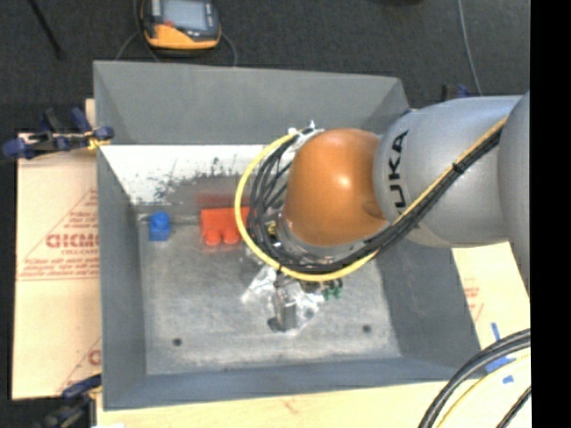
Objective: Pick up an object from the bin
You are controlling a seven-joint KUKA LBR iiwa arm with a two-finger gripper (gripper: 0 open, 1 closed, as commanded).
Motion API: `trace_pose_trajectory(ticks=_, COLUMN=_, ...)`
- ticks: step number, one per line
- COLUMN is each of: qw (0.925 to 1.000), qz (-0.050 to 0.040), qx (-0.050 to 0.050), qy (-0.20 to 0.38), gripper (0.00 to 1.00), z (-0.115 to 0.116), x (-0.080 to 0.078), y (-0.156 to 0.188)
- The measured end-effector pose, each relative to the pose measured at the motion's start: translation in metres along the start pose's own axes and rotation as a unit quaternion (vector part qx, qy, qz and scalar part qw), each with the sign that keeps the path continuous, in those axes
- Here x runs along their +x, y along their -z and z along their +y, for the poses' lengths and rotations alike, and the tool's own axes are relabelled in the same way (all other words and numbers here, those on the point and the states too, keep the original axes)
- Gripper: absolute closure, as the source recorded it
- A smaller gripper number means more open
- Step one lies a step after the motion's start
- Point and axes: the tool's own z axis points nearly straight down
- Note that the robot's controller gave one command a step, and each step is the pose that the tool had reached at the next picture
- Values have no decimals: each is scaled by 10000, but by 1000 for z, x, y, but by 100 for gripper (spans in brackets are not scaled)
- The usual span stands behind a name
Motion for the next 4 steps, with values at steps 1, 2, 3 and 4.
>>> trace_pose_trajectory(ticks=1, qw=9994, qz=-8, qx=-6, qy=-341, gripper=0, z=-63, x=-23, y=-62)
trace_pose_trajectory(ticks=2, qw=9994, qz=-32, qx=-7, qy=-338, gripper=100, z=-61, x=-25, y=-58)
trace_pose_trajectory(ticks=3, qw=9997, qz=-44, qx=-4, qy=-229, gripper=100, z=-39, x=-7, y=22)
trace_pose_trajectory(ticks=4, qw=9998, qz=-54, qx=-2, qy=-189, gripper=100, z=-21, x=2, y=139)
